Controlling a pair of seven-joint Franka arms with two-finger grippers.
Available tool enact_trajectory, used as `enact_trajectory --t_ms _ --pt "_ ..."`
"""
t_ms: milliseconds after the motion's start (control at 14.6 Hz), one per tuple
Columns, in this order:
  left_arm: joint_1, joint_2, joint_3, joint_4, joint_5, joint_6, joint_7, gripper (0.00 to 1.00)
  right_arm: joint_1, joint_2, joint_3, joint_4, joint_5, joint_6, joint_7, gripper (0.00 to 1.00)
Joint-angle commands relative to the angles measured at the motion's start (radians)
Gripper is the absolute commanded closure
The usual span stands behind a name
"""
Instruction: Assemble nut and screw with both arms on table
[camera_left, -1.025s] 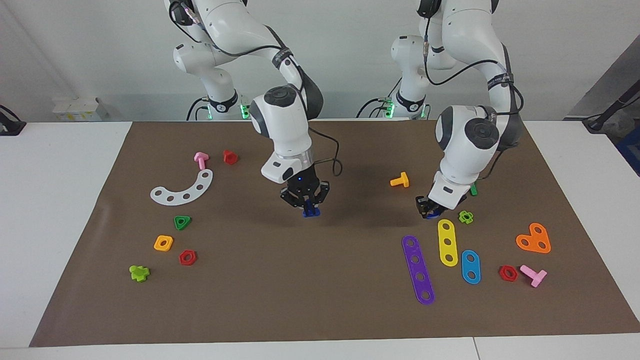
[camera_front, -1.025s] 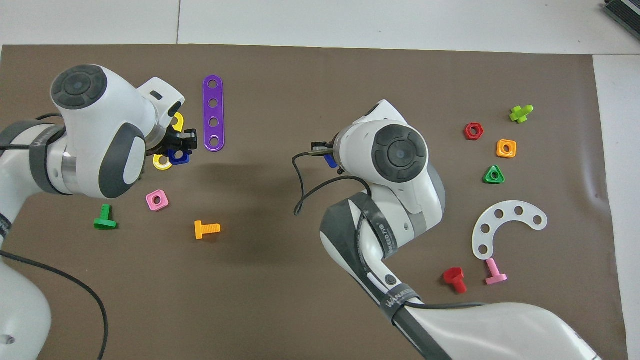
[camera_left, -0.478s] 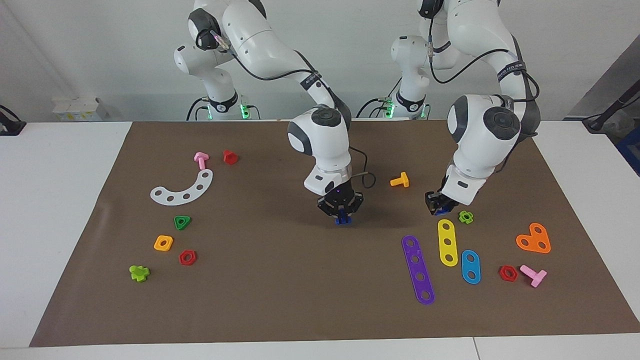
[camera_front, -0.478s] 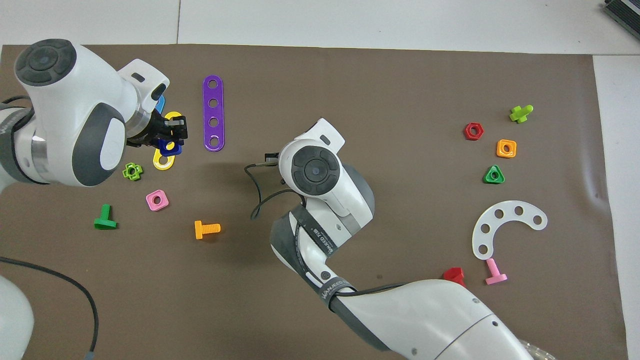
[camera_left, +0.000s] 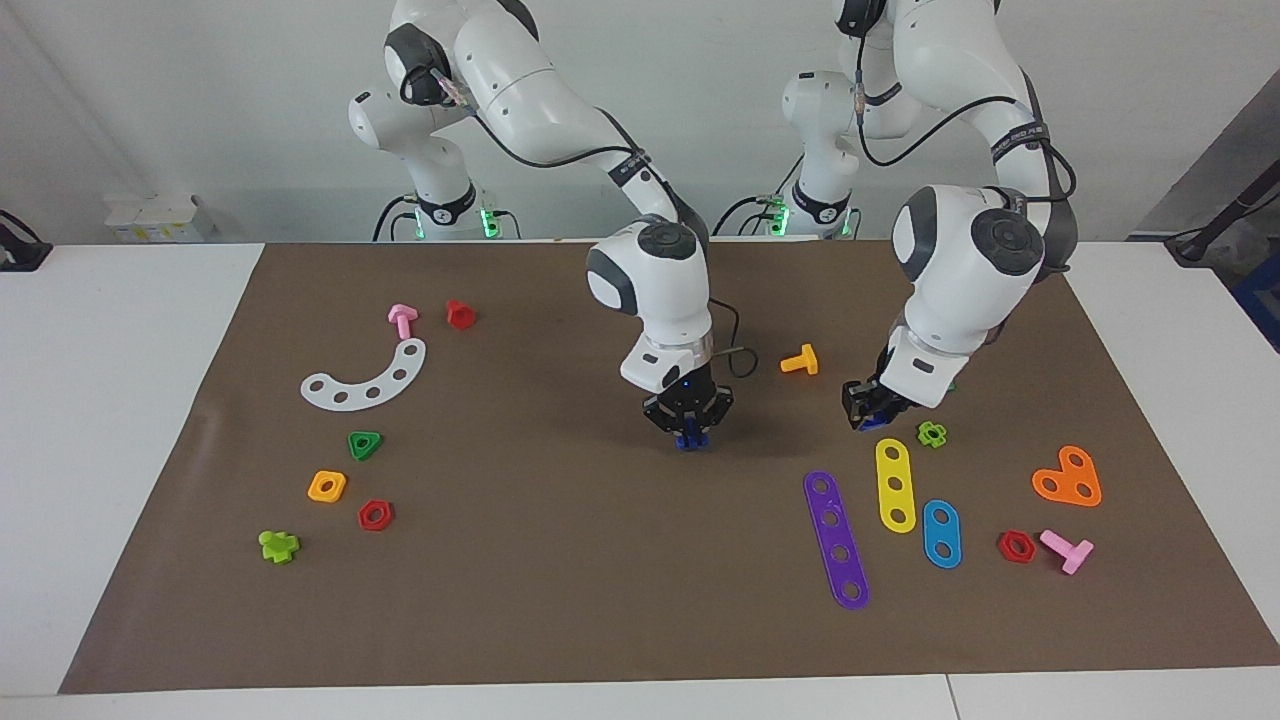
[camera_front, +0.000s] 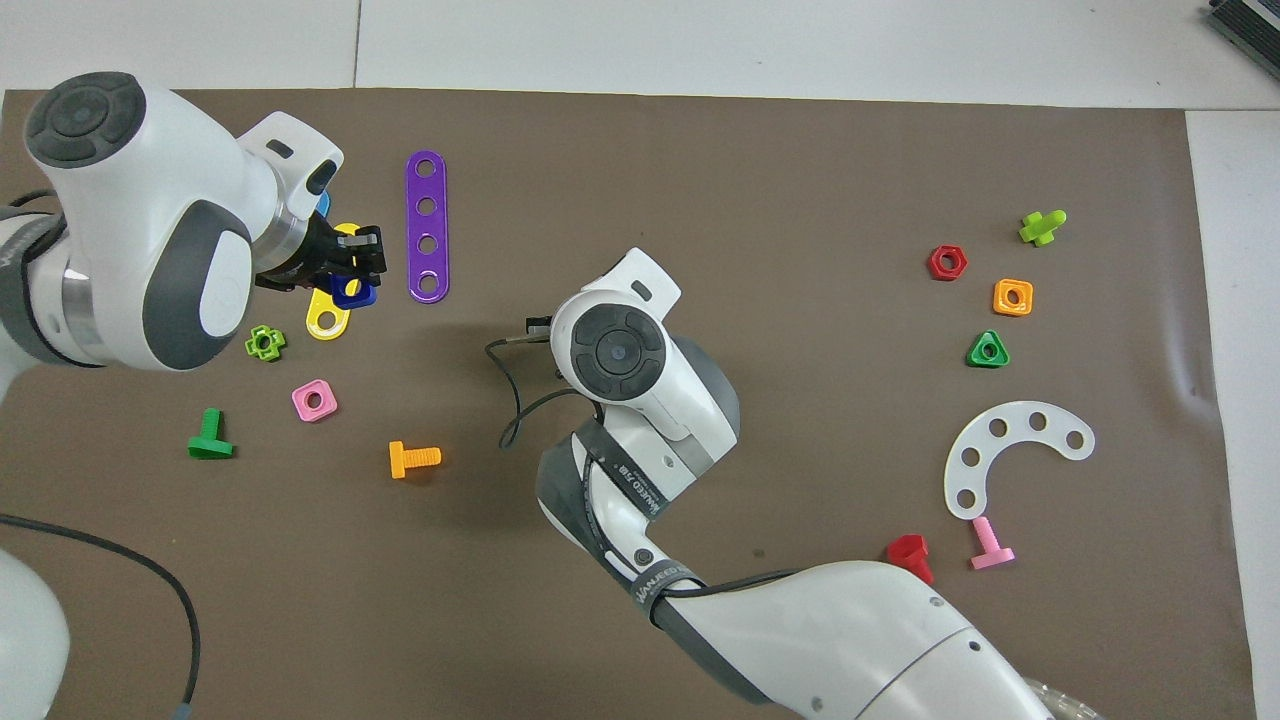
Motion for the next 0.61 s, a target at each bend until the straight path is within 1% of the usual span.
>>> enact_trajectory --t_ms 0,68,137,342,478,547 --pt "-0.008 0.017 0.007 0.028 -0.024 -0.011 0.000 0.90 0.005 -0.004 -0.004 -0.028 -0.022 0.041 0.031 0.78" --pt "-0.008 0.018 0.007 0.028 -0.024 -0.011 0.000 0.90 0.005 -0.004 -0.004 -0.028 -0.022 0.040 0.032 0.50" --pt "-0.010 0.018 0.006 0.028 -0.025 -0.011 -0.002 0.90 0.005 -0.005 -0.006 -0.028 -0.024 0.037 0.032 0.01" --pt "-0.010 0.018 0.004 0.028 -0.027 -0.011 -0.003 0.90 0.000 -0.019 -0.013 -0.015 -0.024 0.027 0.029 0.00" --pt "-0.014 0.020 0.000 0.028 -0.033 -0.008 -0.005 0.90 -0.030 -0.092 -0.018 -0.027 -0.024 -0.011 0.018 0.00" --pt "-0.014 0.021 -0.002 0.032 -0.045 0.004 -0.007 0.90 -0.069 -0.135 -0.016 -0.028 -0.024 -0.063 0.009 0.00"
